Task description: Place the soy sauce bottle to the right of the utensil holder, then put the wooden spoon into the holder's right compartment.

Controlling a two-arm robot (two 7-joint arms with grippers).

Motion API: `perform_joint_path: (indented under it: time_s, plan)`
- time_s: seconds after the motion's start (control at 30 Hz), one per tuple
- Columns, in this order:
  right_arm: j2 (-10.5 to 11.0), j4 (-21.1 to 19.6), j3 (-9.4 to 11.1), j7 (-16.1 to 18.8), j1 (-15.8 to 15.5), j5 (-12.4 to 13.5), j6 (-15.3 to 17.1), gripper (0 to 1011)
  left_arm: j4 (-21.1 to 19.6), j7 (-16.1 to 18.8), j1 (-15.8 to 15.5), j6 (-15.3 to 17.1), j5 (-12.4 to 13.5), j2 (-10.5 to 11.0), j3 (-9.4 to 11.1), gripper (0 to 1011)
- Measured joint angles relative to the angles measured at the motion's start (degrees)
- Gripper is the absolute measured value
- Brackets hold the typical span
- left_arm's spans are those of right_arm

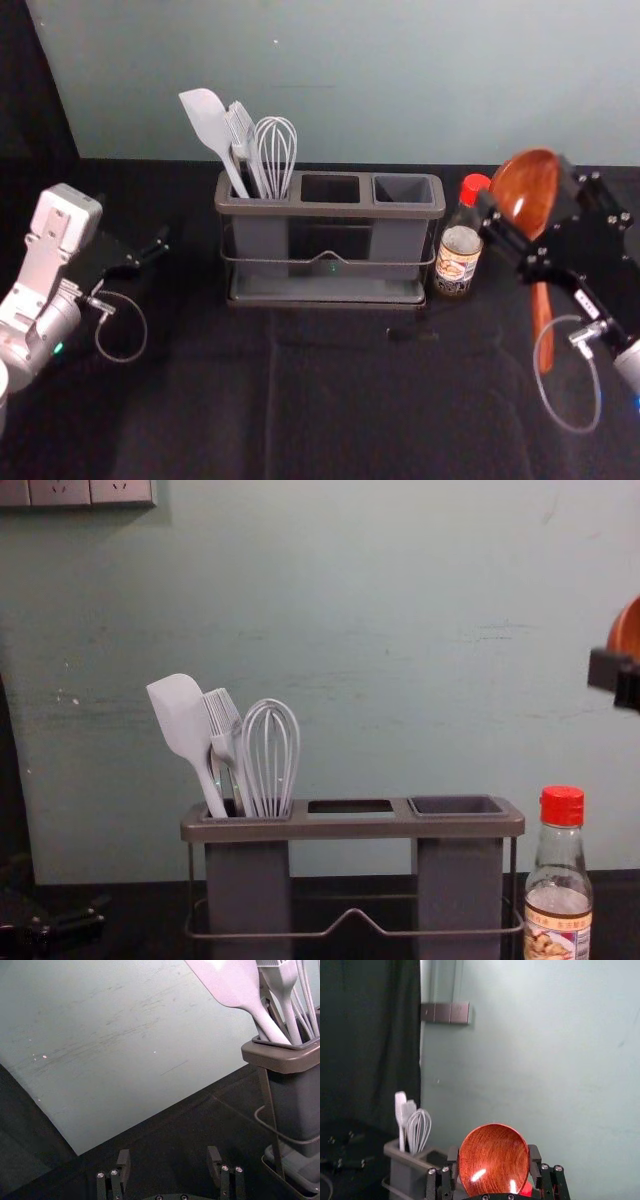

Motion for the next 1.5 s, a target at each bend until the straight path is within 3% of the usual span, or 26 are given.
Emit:
perform_joint_path:
  time_s: [0.3, 0.57, 0.7, 1.0, 1.23, 1.5]
  plan:
    - [-1.3, -0.2, 0.4, -0.8, 1.0, 0.1, -3.8, 838, 0.0, 0.0, 0.0, 0.0, 0.0, 0.0, 0.0, 1005]
    - [-1.8, 0.3, -0.1, -0.7, 3.7, 0.3, -4.1, 838, 0.0, 0.0, 0.0, 0.0, 0.0, 0.0, 0.0, 1005]
    - [-2.1, 1.2, -0.6, -0.1, 5.7, 1.7, -3.6, 838, 0.0, 0.0, 0.0, 0.0, 0.0, 0.0, 0.0, 1005]
    - [-1.6, 5.2, -1.5, 2.6, 11.6, 6.9, -2.3, 838, 0.0, 0.0, 0.0, 0.0, 0.0, 0.0, 0.0, 1005]
    - [-1.0, 10.2, -2.1, 5.7, 16.8, 12.3, -2.0, 838, 0.0, 0.0, 0.0, 0.0, 0.0, 0.0, 0.0, 1005]
    - [-0.5, 15.3, -3.7, 8.0, 22.2, 15.5, -1.6, 838, 0.0, 0.0, 0.0, 0.0, 0.0, 0.0, 0.0, 1005]
